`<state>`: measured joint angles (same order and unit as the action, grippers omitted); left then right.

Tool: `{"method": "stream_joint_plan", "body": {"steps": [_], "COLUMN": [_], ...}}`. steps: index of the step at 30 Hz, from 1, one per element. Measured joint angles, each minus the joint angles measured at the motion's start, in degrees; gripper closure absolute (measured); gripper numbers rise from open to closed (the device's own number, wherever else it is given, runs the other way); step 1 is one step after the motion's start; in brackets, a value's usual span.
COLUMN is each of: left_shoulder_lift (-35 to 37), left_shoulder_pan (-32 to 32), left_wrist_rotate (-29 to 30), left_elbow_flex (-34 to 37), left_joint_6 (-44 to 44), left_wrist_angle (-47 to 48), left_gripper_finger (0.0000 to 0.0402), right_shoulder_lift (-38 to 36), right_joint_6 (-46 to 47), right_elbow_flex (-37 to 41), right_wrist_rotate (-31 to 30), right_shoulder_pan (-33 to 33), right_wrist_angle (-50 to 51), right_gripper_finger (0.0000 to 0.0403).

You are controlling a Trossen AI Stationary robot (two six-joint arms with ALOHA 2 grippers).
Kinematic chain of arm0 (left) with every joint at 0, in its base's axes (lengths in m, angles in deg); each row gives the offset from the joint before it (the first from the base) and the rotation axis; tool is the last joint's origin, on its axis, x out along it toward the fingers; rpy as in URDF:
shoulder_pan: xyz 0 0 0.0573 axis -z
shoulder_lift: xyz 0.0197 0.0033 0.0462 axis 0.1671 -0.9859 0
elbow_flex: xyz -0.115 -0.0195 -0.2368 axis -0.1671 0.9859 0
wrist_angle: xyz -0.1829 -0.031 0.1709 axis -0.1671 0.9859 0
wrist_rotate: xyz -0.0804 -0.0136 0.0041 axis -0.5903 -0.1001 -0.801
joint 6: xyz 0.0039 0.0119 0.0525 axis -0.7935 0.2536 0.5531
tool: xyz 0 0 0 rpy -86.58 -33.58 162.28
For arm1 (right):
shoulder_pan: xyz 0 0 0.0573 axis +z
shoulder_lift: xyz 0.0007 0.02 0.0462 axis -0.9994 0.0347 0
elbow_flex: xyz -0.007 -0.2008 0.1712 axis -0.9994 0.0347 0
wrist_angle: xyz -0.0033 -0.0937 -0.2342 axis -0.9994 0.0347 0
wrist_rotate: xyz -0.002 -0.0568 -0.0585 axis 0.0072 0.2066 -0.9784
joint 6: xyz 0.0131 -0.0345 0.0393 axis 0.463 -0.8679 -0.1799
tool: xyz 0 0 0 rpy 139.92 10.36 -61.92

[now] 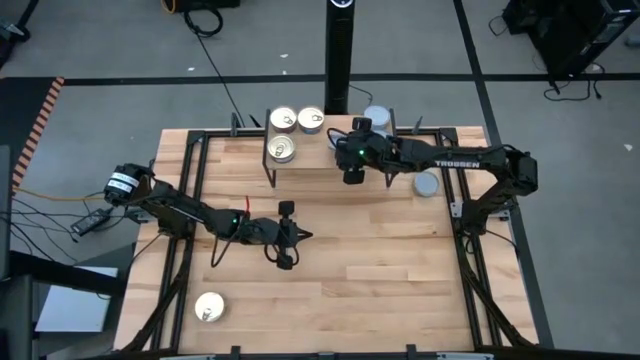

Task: Stack canned seafood by type on shelf
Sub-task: Put the left green tuna can on the shelf

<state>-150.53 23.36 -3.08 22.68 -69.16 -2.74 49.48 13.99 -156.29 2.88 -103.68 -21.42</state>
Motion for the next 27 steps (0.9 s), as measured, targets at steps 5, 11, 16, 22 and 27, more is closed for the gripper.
{"method": "stream_joint_plan", "body": {"steps": [5, 11, 16, 22, 27], "left_shoulder_lift": [0.00, 0.00, 0.00, 0.00, 0.00], "left_shoulder_pan": [0.00, 0.00, 0.00, 0.00, 0.00], "left_wrist_rotate": [0.00, 0.00, 0.00, 0.00, 0.00], "left_elbow_flex": [0.00, 0.00, 0.00, 0.00, 0.00], "left_joint_6": [-0.02, -0.04, -0.04, -0.07, -0.07], "left_wrist_angle": [0.00, 0.02, 0.02, 0.02, 0.00], "left_gripper_finger": [0.0397, 0.0397, 0.0396, 0.0396, 0.0396], "right_shoulder_lift": [0.00, 0.00, 0.00, -0.38, -0.52], "right_joint_6": [1.97, 5.22, 10.37, 18.12, 29.83], "right_elbow_flex": [-0.02, -0.04, -0.08, -0.09, -0.13], "right_wrist_rotate": [4.34, 5.11, 5.70, 5.79, 5.90], "right_shoulder_pan": [-1.49, -2.04, -2.59, -3.52, -5.00], "right_wrist_angle": [0.94, 0.73, 0.50, 0.62, 1.27], "right_gripper_finger": [0.0247, 0.0247, 0.0246, 0.0246, 0.0246]}}
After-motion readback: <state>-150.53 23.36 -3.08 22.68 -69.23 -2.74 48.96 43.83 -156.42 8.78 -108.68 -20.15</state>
